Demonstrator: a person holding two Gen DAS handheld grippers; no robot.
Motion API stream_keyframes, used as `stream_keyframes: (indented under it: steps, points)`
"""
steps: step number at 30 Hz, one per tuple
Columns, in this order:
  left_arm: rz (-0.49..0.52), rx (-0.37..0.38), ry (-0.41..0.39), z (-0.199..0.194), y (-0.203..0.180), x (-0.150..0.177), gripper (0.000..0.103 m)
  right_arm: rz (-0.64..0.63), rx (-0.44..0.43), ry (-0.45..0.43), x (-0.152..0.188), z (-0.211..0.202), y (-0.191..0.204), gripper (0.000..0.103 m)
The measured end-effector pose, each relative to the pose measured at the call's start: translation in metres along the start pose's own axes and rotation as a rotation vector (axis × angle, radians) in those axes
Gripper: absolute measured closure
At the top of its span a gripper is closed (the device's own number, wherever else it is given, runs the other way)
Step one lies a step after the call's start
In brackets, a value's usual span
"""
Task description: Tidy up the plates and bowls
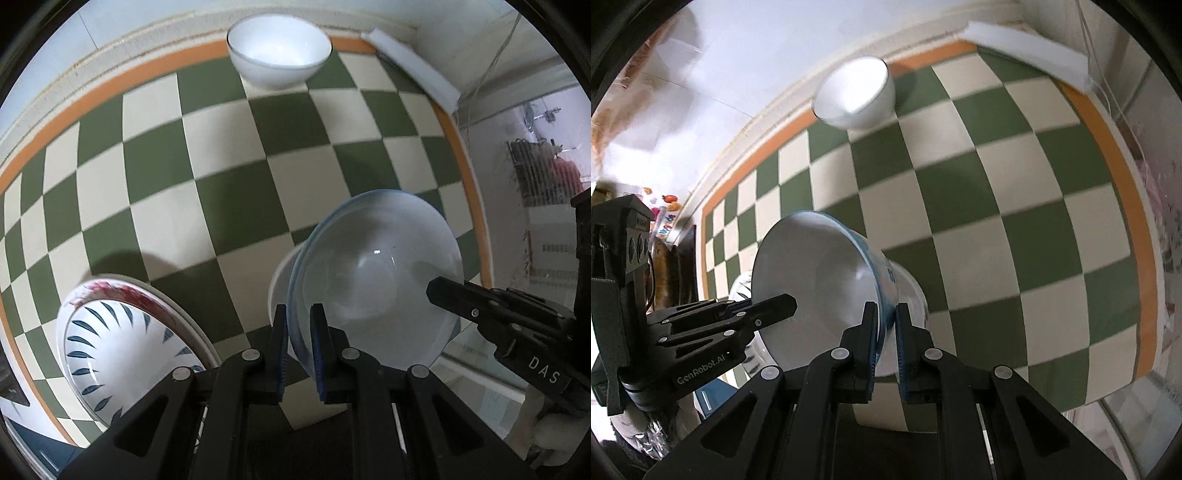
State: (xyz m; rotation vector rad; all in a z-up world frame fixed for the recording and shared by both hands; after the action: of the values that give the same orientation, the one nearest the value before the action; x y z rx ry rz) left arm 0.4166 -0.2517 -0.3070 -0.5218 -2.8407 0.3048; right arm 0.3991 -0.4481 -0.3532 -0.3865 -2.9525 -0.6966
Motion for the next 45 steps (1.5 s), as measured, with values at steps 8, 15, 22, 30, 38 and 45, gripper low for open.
stream_keyframes:
  steps: [8, 15, 22, 30, 38, 45]
  points:
    - [0.037, -0.075, 0.046, 0.025, -0.006, -0.001, 0.093, 0.022, 0.023, 0.051, 0.003, 0.028, -0.010, 0.092]
    - [0.077, -0.167, 0.046, 0.034, -0.016, -0.004, 0.093, 0.021, 0.040, 0.085, 0.001, 0.041, -0.010, 0.092]
    - [0.105, -0.226, 0.046, 0.039, -0.023, -0.005, 0.093, 0.022, 0.056, 0.103, 0.001, 0.047, -0.009, 0.092]
    - [0.094, -0.216, 0.067, 0.045, -0.023, -0.010, 0.093, 0.032, 0.050, 0.124, -0.001, 0.052, -0.009, 0.092]
    - [0.043, -0.119, 0.023, 0.005, -0.005, -0.019, 0.092, 0.064, -0.042, 0.136, -0.012, 0.028, -0.017, 0.090]
    - [-0.103, -0.011, -0.152, -0.066, 0.029, -0.073, 0.076, 0.059, -0.153, -0.018, -0.065, -0.030, -0.013, 0.052]
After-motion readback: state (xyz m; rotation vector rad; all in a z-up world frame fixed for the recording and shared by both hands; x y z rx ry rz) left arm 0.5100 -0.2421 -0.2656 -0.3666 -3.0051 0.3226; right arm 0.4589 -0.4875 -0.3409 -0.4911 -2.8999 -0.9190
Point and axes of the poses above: each gripper's, at about its wrist camera, not at the fingertips, and z roughly the way its jaws point, y to its left, x to its underside, the point moved 1 cm from there along z, roughly the way its jaws point, and after that the axes turned 10 degrees about y, right-handed, at the moved point
